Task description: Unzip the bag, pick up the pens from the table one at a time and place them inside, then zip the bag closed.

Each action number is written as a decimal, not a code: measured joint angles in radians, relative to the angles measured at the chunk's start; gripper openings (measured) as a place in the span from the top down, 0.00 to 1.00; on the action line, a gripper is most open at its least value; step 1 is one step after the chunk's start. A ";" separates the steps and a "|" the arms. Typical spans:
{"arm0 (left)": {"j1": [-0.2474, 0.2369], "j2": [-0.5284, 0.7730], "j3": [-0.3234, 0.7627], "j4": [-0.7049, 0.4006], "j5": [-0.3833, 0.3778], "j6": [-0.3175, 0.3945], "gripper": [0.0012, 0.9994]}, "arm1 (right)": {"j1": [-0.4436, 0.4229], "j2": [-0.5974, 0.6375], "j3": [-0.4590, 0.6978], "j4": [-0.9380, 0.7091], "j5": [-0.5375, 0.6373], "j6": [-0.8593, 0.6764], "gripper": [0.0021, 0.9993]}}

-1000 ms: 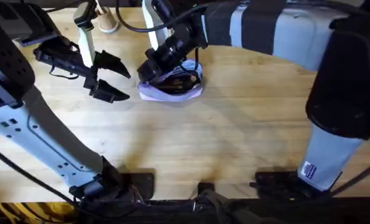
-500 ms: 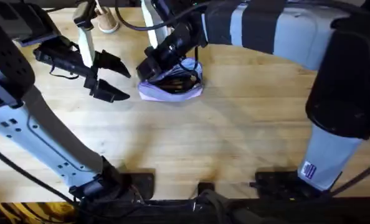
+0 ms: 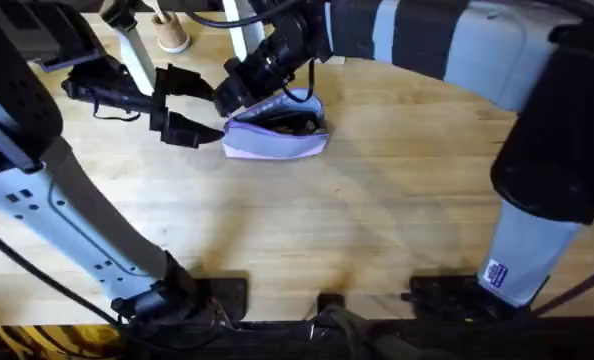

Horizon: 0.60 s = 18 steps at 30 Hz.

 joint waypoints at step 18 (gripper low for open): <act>-0.141 0.000 0.000 0.028 -0.076 -0.039 0.28 | 0.000 0.000 0.002 -0.009 0.021 0.005 0.97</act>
